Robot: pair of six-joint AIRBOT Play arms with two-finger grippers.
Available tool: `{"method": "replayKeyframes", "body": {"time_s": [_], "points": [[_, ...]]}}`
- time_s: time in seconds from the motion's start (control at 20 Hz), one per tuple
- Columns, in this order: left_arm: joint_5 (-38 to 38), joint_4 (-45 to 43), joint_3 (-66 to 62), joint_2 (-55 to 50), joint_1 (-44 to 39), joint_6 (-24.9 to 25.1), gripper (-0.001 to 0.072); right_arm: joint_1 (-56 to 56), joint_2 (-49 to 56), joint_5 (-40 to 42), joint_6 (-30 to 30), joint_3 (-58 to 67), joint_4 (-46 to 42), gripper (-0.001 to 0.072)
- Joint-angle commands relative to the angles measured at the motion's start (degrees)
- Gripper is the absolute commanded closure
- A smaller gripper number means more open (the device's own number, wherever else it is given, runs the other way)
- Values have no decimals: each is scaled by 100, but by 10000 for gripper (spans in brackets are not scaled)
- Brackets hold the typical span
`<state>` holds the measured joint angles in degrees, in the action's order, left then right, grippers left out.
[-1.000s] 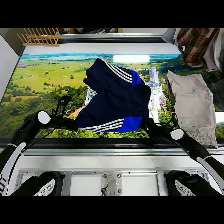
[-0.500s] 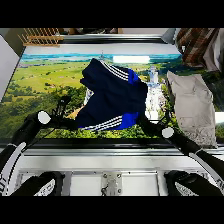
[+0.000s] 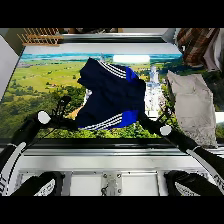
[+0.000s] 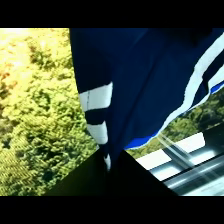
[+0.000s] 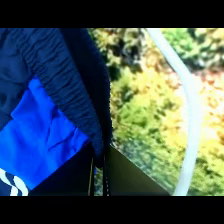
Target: Fold the clothes and pants, and hang the long-sleeved shirts on hangers.
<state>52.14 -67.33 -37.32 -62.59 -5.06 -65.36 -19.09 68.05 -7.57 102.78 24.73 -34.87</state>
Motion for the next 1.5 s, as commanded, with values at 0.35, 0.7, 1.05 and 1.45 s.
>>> {"method": "replayKeyframes", "body": {"time_s": [0.35, 0.7, 1.05, 1.45], "points": [[1233, 7, -2802, 1178, 588, -820, 700, 1530, -2177, -3694, -575, 2295, -2271, 702], [549, 1349, -5842, 2496, 581, -1244, 700, 1585, -3386, -4868, 2, 5178, -1996, 702], [560, 1342, -6894, 2144, 584, -1565, 700, 1589, -3790, -5611, 1523, 5499, -2024, 702], [1080, 1322, -6092, -566, 474, -1757, 700, 1589, -1700, -6819, 1331, 5106, -2618, 701]]}}
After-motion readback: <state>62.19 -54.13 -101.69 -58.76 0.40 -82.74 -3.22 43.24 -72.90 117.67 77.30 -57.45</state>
